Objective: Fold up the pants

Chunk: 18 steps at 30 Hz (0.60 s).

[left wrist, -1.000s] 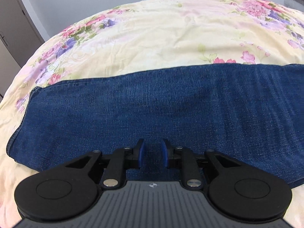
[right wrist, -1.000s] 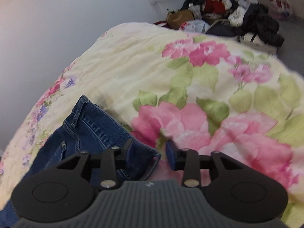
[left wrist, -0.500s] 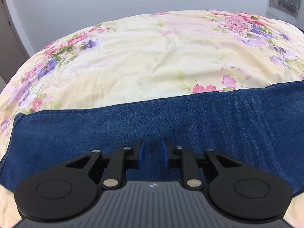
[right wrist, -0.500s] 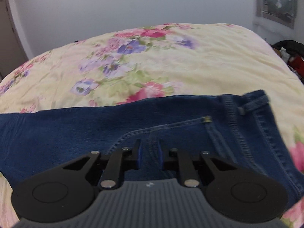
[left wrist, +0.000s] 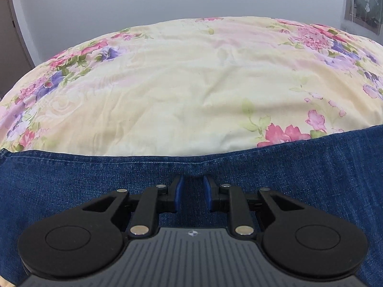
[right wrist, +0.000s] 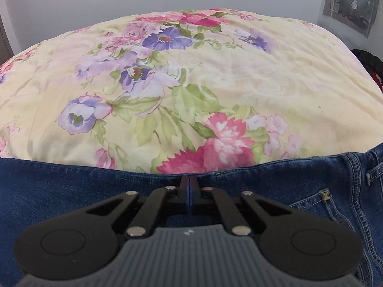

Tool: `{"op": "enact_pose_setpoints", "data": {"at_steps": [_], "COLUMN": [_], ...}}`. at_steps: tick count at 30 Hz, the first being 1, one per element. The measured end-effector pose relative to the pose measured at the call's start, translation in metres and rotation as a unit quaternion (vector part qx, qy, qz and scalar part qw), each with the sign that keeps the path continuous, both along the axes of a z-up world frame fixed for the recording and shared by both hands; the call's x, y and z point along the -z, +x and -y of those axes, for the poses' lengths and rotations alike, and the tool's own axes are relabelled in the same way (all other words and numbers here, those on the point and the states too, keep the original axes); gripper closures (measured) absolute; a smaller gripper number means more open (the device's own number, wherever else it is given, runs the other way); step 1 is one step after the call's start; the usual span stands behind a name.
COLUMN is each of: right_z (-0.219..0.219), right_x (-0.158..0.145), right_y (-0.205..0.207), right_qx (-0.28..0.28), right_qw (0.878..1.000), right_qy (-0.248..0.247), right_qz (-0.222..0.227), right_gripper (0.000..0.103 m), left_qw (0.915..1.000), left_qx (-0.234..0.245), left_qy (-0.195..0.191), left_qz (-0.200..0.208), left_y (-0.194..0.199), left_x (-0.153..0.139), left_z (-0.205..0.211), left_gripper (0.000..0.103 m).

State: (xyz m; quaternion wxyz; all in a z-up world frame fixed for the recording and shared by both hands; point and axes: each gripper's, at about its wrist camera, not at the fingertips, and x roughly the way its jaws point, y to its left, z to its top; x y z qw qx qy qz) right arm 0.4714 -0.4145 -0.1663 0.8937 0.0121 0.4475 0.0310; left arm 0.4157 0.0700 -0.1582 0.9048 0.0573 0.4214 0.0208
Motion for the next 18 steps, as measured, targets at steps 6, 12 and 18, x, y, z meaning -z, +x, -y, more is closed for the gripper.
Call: {"op": "enact_pose_setpoints", "data": {"at_steps": [6, 12, 18], "right_z": [-0.006, -0.008, -0.019], "right_x": [-0.029, -0.061, -0.05], "right_y": [-0.031, -0.123, -0.208], "right_qx": [0.003, -0.017, -0.032], "right_qw": [1.0, 1.0, 0.999], "right_qy": [0.001, 0.022, 0.037], "right_qz": [0.002, 0.005, -0.018], "right_gripper": [0.102, 0.101, 0.101], "left_qw": [0.9999, 0.9987, 0.995], "left_qx": [0.002, -0.034, -0.095], "left_qy": [0.011, 0.036, 0.01], "left_qz": [0.001, -0.01, -0.029], "left_y": [-0.017, -0.049, -0.09], "left_x": [-0.023, -0.049, -0.06], "left_z": [-0.013, -0.062, -0.114], "left_gripper": [0.077, 0.077, 0.074]}}
